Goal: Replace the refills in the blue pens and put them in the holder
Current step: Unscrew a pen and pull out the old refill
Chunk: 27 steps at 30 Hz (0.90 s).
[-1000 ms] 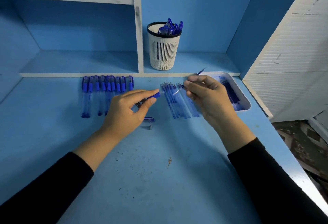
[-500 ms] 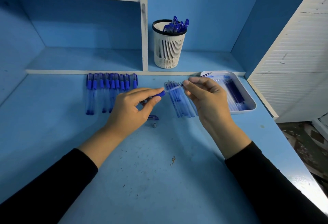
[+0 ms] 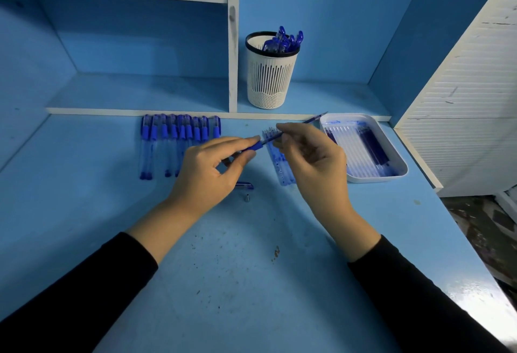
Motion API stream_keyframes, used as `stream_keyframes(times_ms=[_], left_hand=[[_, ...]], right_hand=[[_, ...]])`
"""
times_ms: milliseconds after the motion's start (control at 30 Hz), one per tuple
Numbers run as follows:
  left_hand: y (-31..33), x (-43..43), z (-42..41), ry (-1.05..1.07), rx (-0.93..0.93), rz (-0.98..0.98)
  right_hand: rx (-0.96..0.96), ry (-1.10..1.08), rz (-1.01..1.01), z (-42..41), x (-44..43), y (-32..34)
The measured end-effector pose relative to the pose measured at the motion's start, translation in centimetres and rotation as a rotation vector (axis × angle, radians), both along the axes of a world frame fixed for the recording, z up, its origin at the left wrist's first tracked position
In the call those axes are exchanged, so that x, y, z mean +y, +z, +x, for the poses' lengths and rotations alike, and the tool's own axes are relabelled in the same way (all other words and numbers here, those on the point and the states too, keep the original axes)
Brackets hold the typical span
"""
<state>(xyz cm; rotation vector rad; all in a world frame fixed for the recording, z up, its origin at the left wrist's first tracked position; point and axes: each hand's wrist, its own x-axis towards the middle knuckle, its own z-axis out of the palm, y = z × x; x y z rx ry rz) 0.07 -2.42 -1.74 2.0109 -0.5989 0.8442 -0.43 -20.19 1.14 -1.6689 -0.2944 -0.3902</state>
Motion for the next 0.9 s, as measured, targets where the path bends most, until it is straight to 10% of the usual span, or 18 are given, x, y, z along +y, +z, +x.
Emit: stream_keyframes(times_ms=[900], left_hand=[[0.9, 2.4, -2.6, 0.022, 0.102, 0.023]], right_hand=[[0.043, 0.191, -0.015, -0.9, 0.4, -0.3]])
